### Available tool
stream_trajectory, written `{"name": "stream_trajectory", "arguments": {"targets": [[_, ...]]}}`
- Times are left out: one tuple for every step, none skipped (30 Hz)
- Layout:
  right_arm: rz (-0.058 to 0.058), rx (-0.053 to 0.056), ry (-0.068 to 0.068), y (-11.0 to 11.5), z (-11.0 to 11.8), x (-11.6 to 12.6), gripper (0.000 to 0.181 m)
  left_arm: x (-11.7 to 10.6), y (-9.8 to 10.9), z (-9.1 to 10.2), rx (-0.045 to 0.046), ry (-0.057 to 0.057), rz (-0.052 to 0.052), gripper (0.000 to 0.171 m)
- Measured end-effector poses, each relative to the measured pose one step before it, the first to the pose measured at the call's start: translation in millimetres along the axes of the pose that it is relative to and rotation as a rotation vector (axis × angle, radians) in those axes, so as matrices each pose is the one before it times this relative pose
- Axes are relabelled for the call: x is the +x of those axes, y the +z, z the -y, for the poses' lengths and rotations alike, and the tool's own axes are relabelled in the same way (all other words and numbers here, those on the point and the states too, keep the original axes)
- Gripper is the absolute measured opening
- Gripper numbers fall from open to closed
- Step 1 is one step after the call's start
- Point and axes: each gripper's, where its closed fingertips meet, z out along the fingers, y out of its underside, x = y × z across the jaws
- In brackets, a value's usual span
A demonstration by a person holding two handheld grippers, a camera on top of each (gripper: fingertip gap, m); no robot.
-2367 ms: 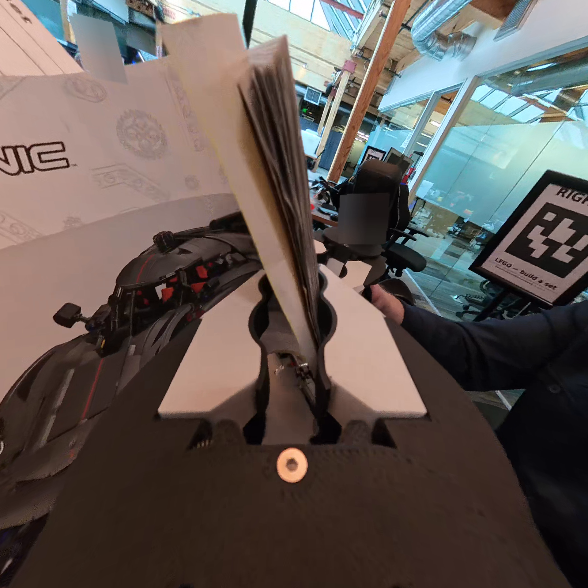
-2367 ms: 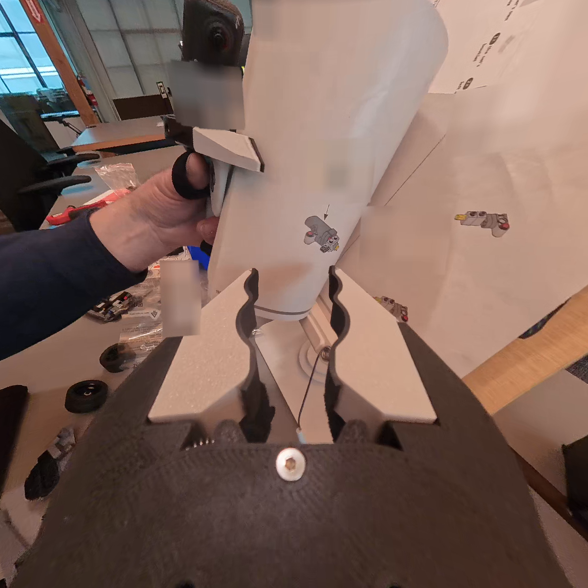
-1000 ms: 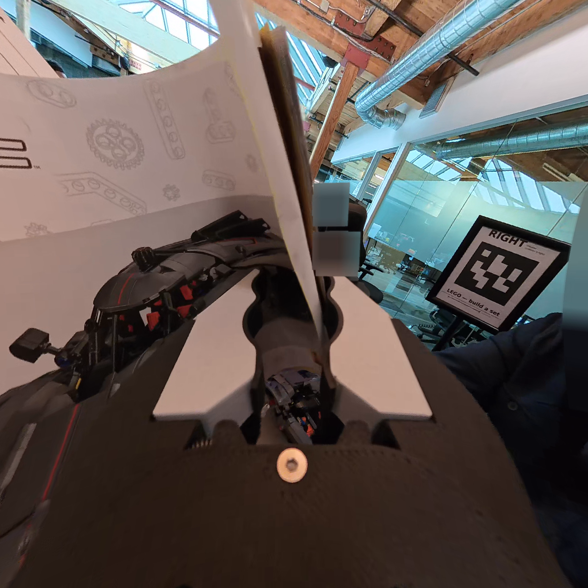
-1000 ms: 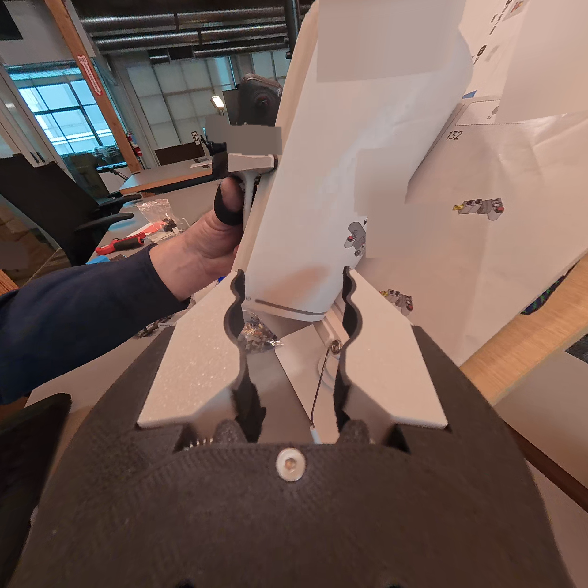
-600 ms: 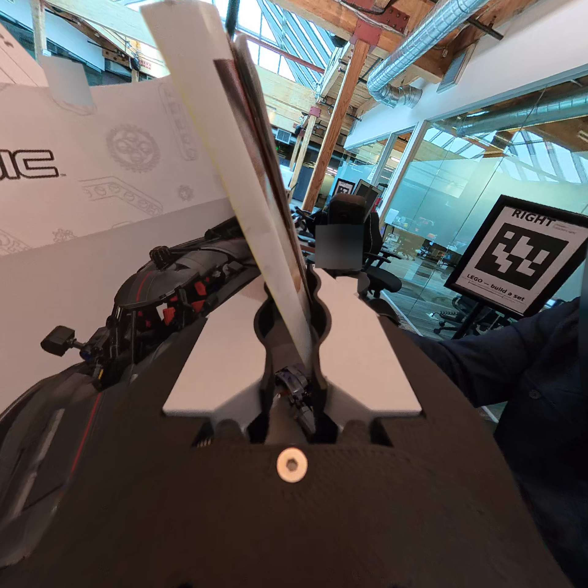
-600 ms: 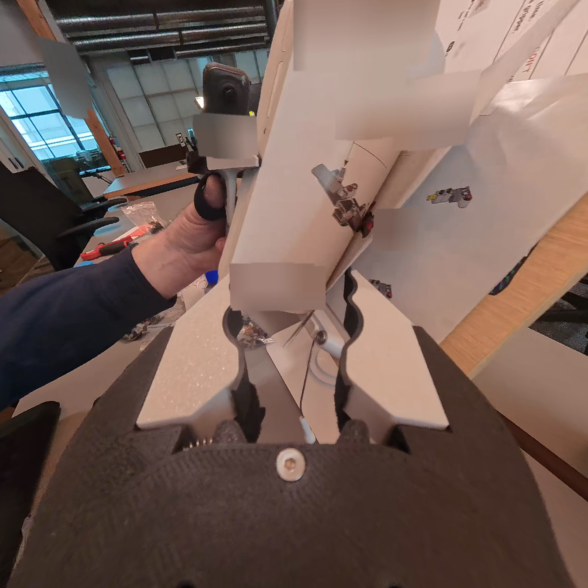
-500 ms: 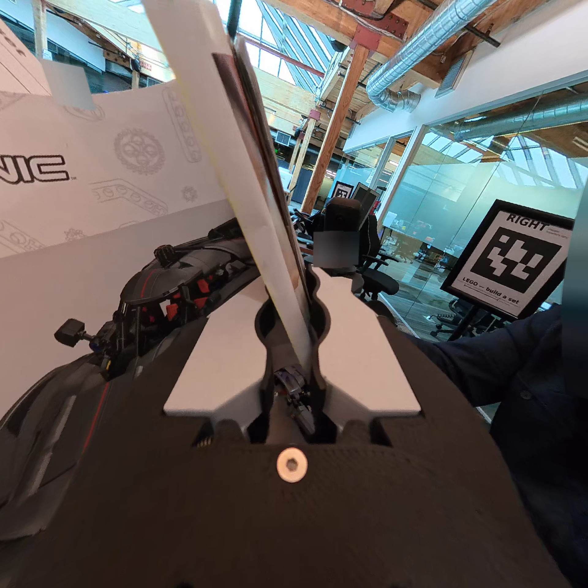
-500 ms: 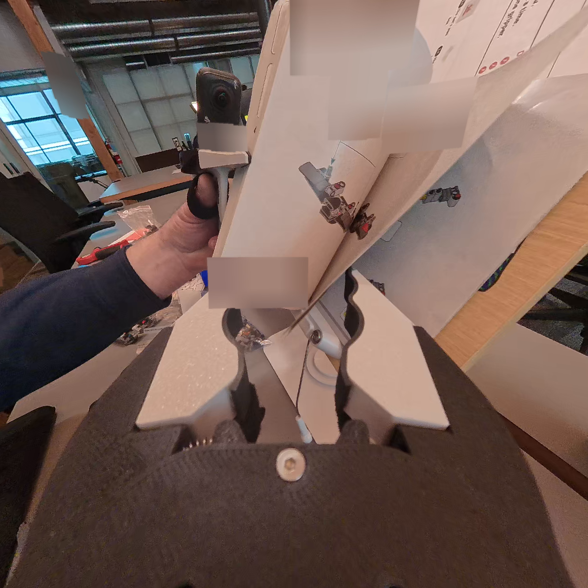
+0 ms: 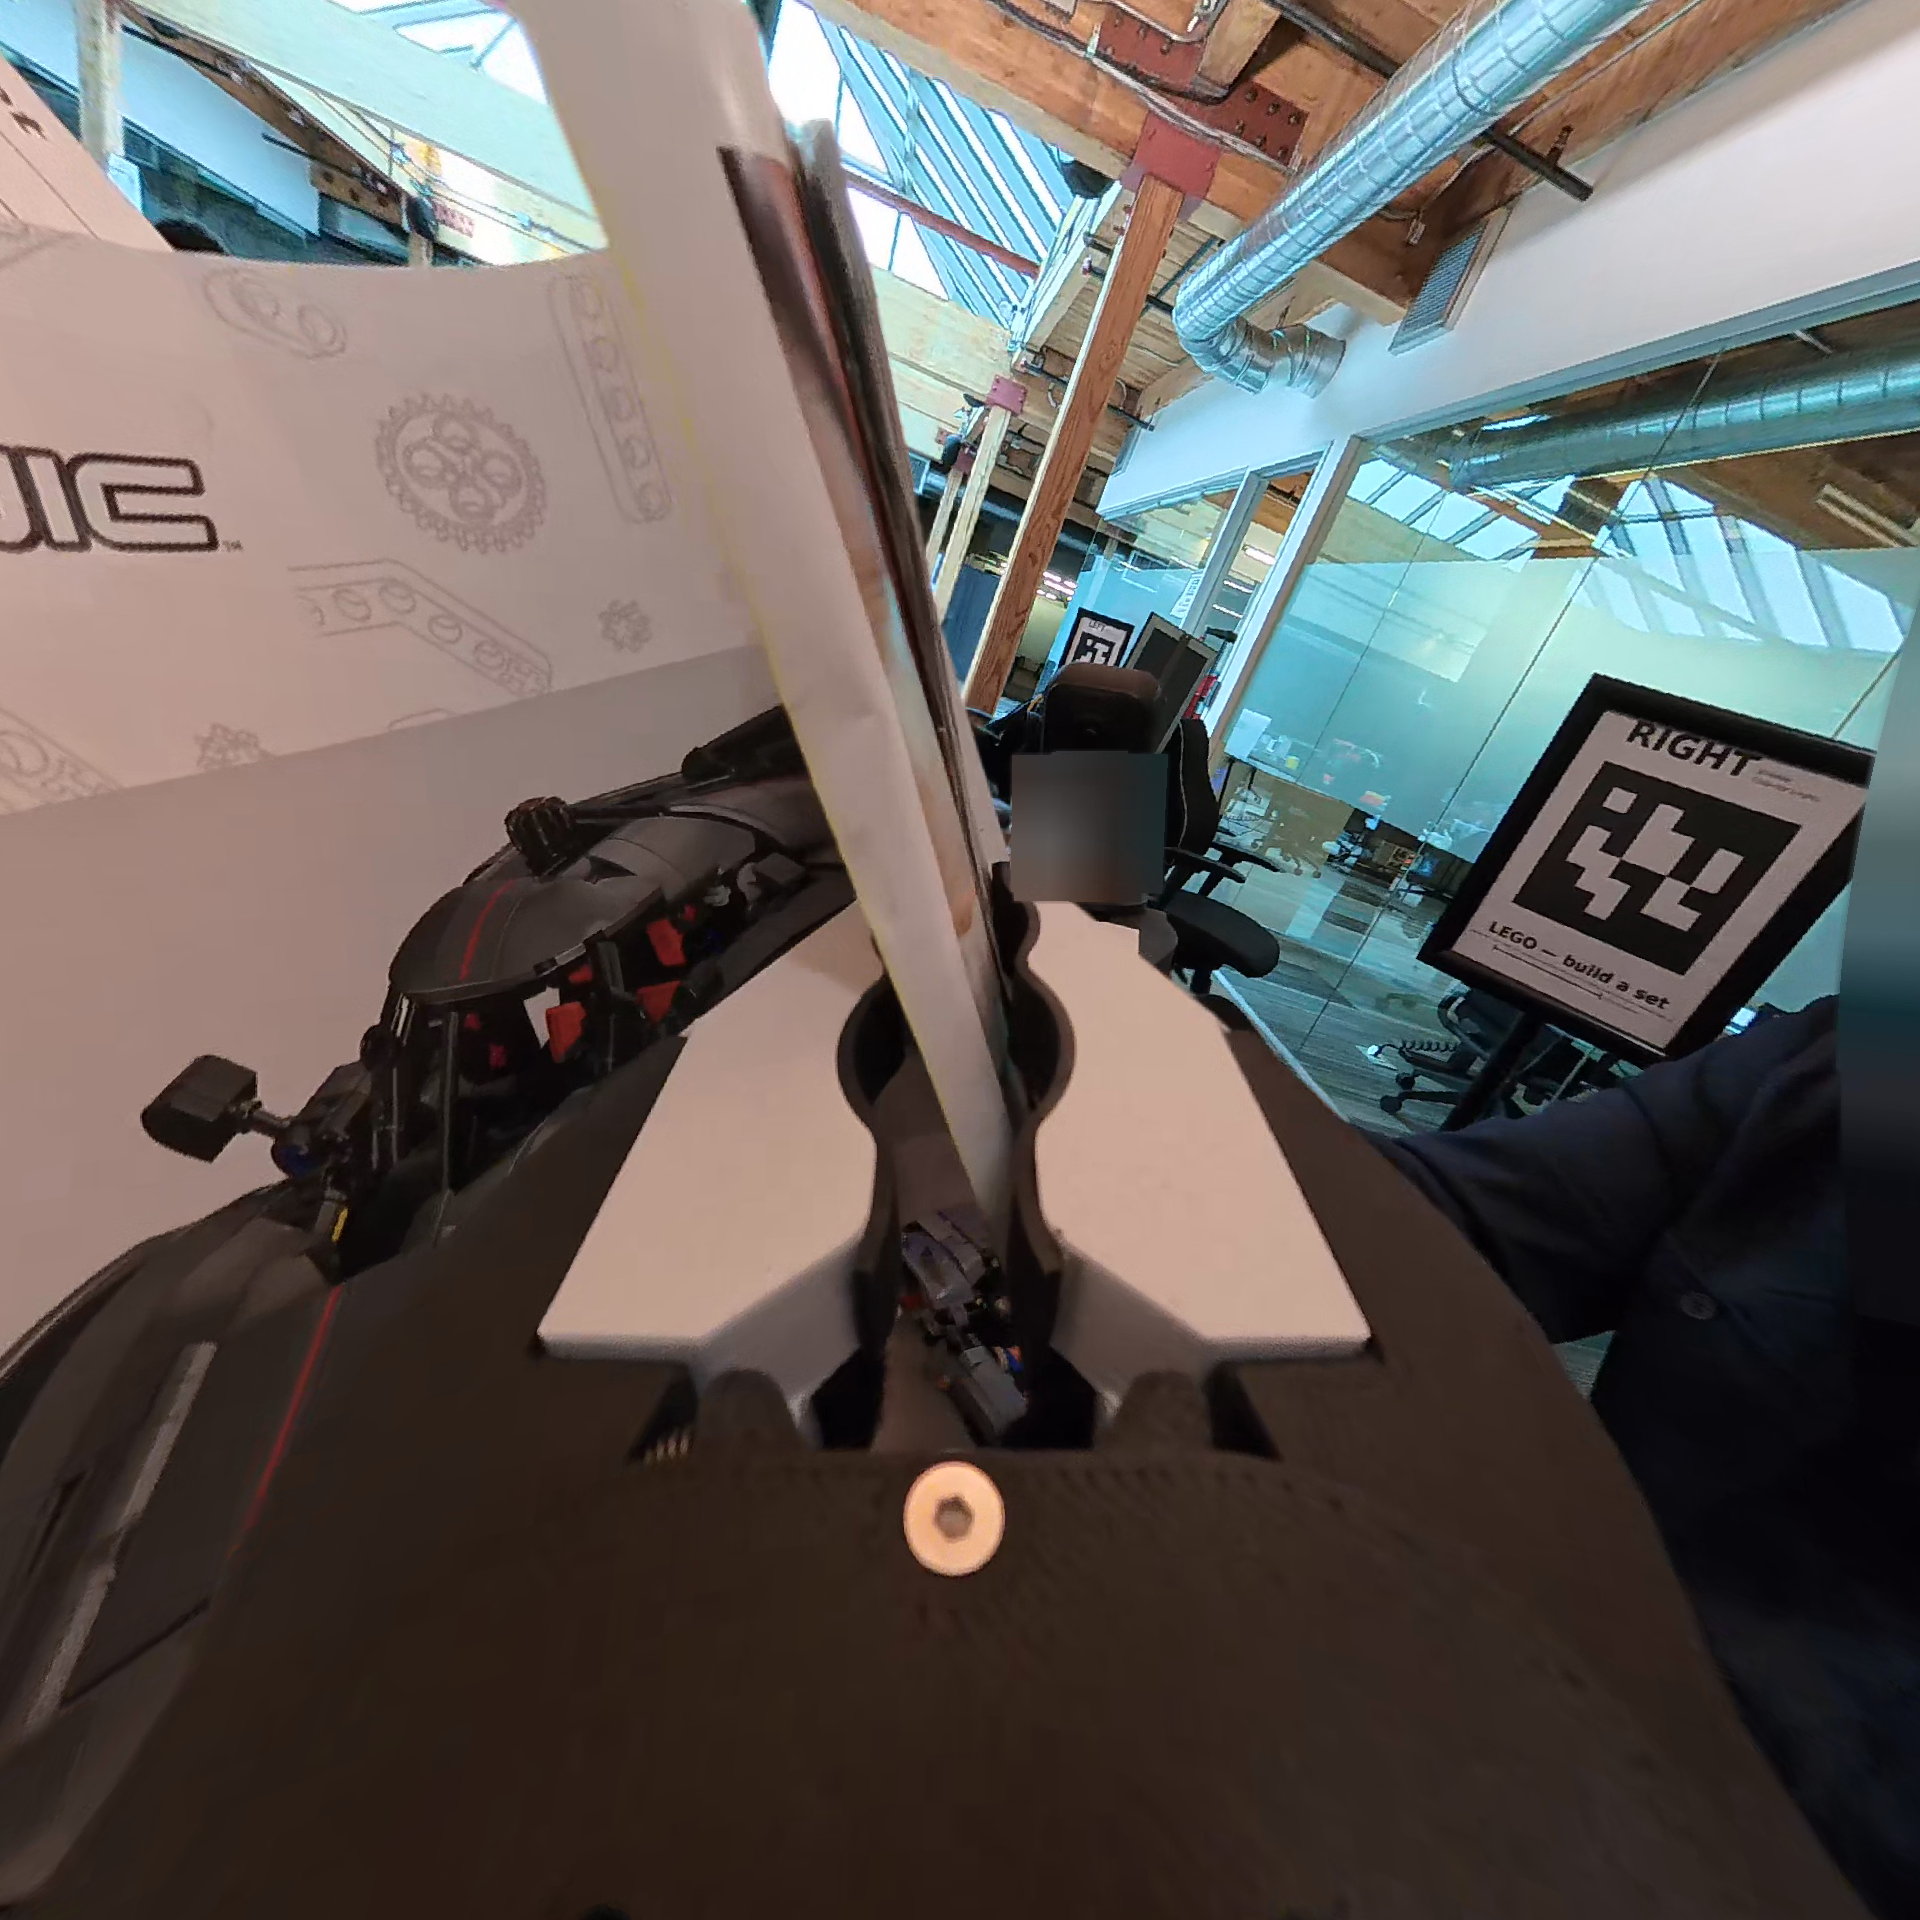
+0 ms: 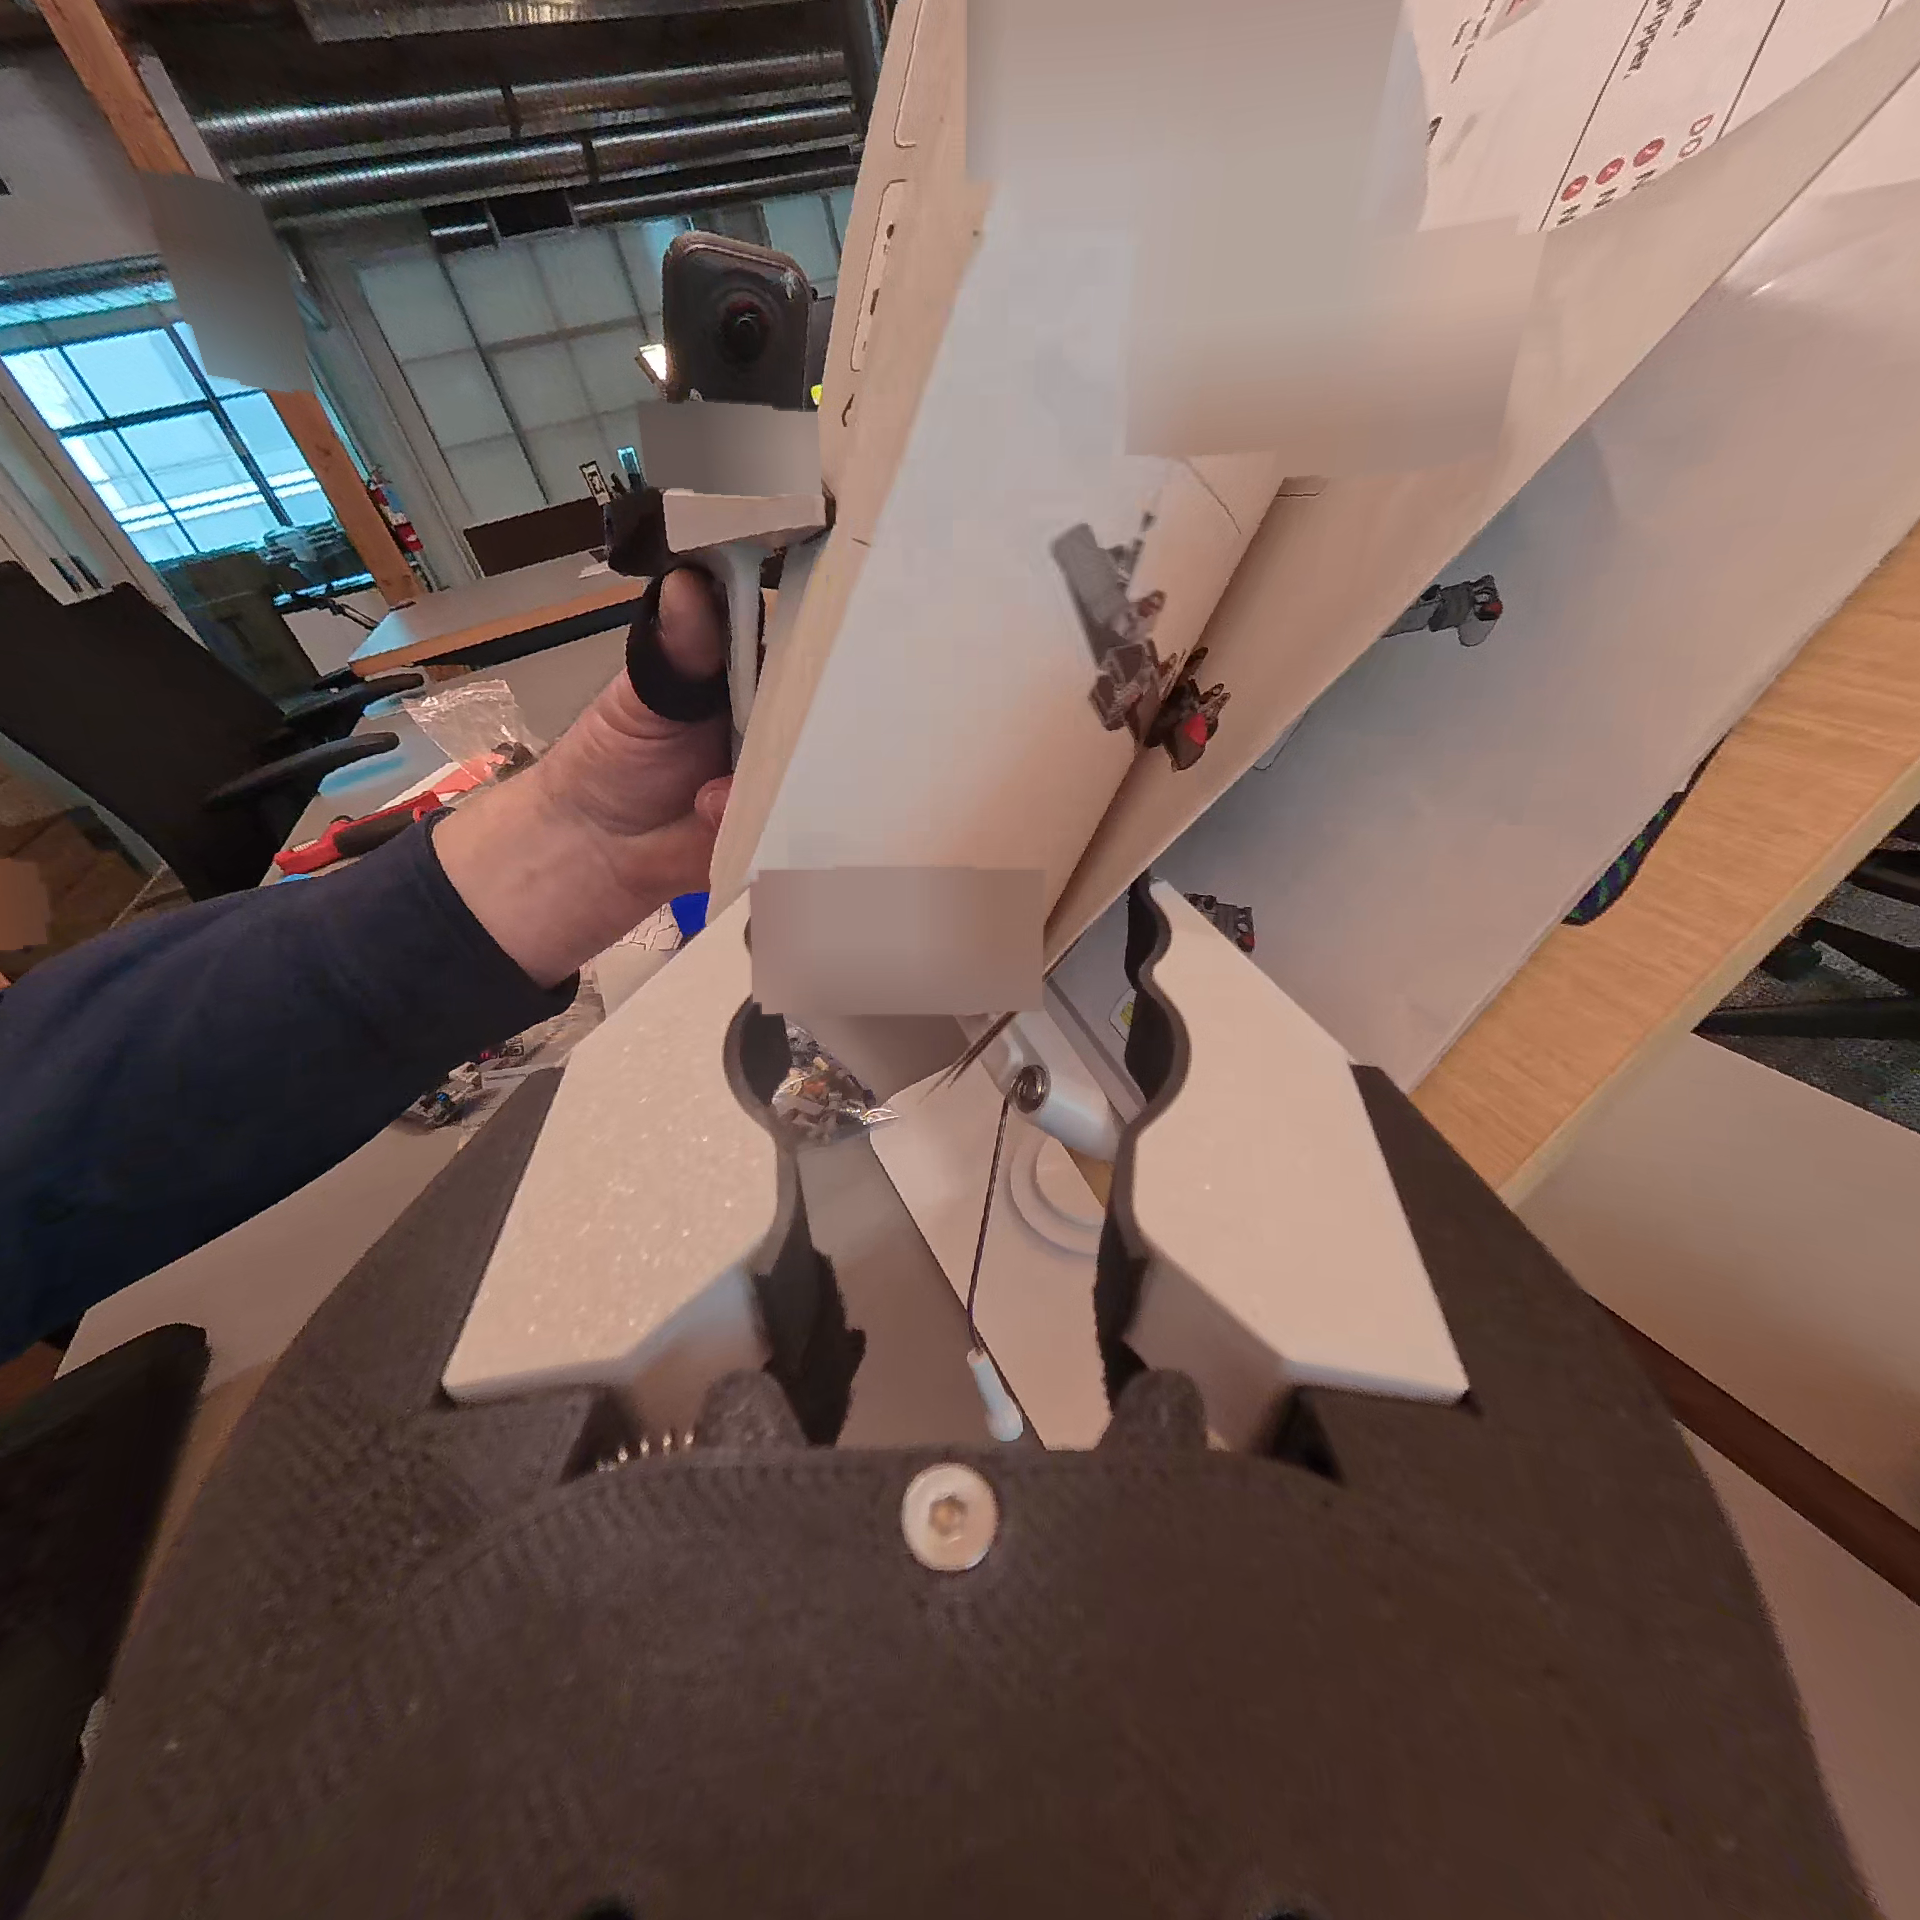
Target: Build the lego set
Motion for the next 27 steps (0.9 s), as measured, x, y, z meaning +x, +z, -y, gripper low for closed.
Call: {"name": "stream_trajectory", "arguments": {"targets": [[0.0004, 0.0002, -0.0005, -0.08, -0.17, 0.02, 0.063, -0.93, 0.22, -0.54, -0.00417, 0.0115, 0.0111, 0.011], [0.0000, 0.0005, 0.0002, -0.06, -0.19, 0.24, 0.063, -0.01, -0.02, 0.15, -0.00121, 0.0029, 0.0028, 0.011], [0.0001, 0.0013, 0.0010, -0.21, -0.07, 0.26, 0.063, 0.82, -0.31, 0.60, 0.00224, -0.0044, -0.0057, 0.010], [0.0018, 0.0043, 0.0002, -0.40, 0.41, -0.05, 0.064, 0.22, -0.53, 0.02, 0.00001, 0.0013, -0.0009, 0.011], [0.0001, 0.0045, 0.0008, -0.59, 0.39, 0.35, 0.065, -0.46, -0.44, -0.14, -0.00129, 0.0015, 0.0029, 0.011], [-0.0057, 0.0008, 0.0023, -0.57, 0.16, 1.42, 0.065, -0.11, -0.64, 0.24, 0.00239, -0.0040, -0.0012, 0.010], [-0.0071, 0.0007, 0.0008, -0.78, 0.21, 1.60, 0.066, 0.19, -0.65, 0.16, 0.00147, -0.0034, -0.0026, 0.011], [-0.0030, 0.0013, -0.0004, -0.72, 0.26, 0.92, 0.066, 0.00, -0.64, 0.13, -0.00006, 0.0034, 0.0020, 0.010], [-0.0009, -0.0001, 0.0002, -0.72, 0.16, 0.57, 0.066, -0.76, -0.66, 0.23, -0.00088, 0.0059, 0.0084, 0.009], [-0.0025, 0.0000, -0.0002, -0.60, -0.03, 0.76, 0.065, -0.30, -0.45, 0.32, 0.00046, 0.0045, 0.0052, 0.009], [-0.0028, 0.0003, 0.0006, -0.48, -0.08, 0.78, 0.065, 0.65, -0.28, 0.46, 0.00140, -0.0024, -0.0053, 0.009], [0.0000, 0.0003, 0.0028, -0.17, -0.23, 0.47, 0.065, 0.62, 0.17, 0.21, 0.00146, -0.0050, -0.0067, 0.010], [0.0014, 0.0004, 0.0040, 0.13, -0.23, 0.09, 0.065, 0.04, 0.48, -0.02, 0.00151, -0.0059, -0.0046, 0.010], [0.0010, -0.0007, 0.0027, 0.16, -0.40, 0.15, 0.065, 0.12, 0.92, -0.20, 0.00131, -0.0081, -0.0069, 0.010], [-0.0003, -0.0010, 0.0003, 0.23, -0.31, 0.17, 0.065, 0.66, 1.15, -0.37, 0.00136, -0.0084, -0.0100, 0.011], [-0.0005, -0.0005, -0.0006, 0.17, -0.26, 0.15, 0.065, -0.06, 1.42, -0.30, 0.00032, -0.0020, -0.0033, 0.011], [0.0005, -0.0003, 0.0003, -0.02, -0.12, 0.02, 0.065, -1.34, 1.20, -0.90, -0.00481, 0.0089, 0.0103, 0.010], [0.0007, 0.0001, 0.0008, -0.19, -0.15, 0.09, 0.065, -0.99, 1.02, -0.62, -0.00622, 0.0122, 0.0102, 0.010], [0.0002, 0.0008, 0.0011, -0.25, 0.09, 0.31, 0.066, 0.72, 0.76, 0.34, -0.00030, 0.0000, -0.0048, 0.010], [-0.0002, 0.0004, 0.0022, -0.27, -0.12, 0.53, 0.066, 0.70, 0.50, 0.43, 0.00165, -0.0075, -0.0085, 0.010], [0.0000, 0.0005, 0.0021, -0.17, -0.18, 0.63, 0.066, -0.35, 0.11, -0.14, -0.00181, -0.0065, -0.0014, 0.010], [-0.0006, 0.0017, 0.0007, -0.38, -0.07, 0.61, 0.066, -0.40, -0.10, -0.20, -0.00217, -0.0052, -0.0008, 0.011], [-0.0042, 0.0008, 0.0011, -0.34, -0.14, 1.27, 0.066, -0.01, -0.33, 0.36, 0.00072, -0.0013, -0.0010, 0.011], [-0.0120, 0.0005, 0.0015, -0.57, -0.16, 2.44, 0.066, -0.09, -0.52, -0.22, -0.00334, 0.0031, 0.0035, 0.010], [-0.0165, 0.0008, 0.0010, -0.65, 0.00, 3.19, 0.067, 0.27, -0.83, -0.58, -0.00758, 0.0184, 0.0078, 0.009], [-0.0053, -0.0010, 0.0018, -0.45, -0.26, 1.47, 0.066, 0.50, -0.80, -0.17, -0.00581, 0.0166, 0.0069, 0.008], [0.0054, -0.0021, 0.0042, -0.12, -0.48, -0.09, 0.065, 0.64, -0.79, 0.30, -0.00168, -0.0010, 0.0002, 0.008]]}}
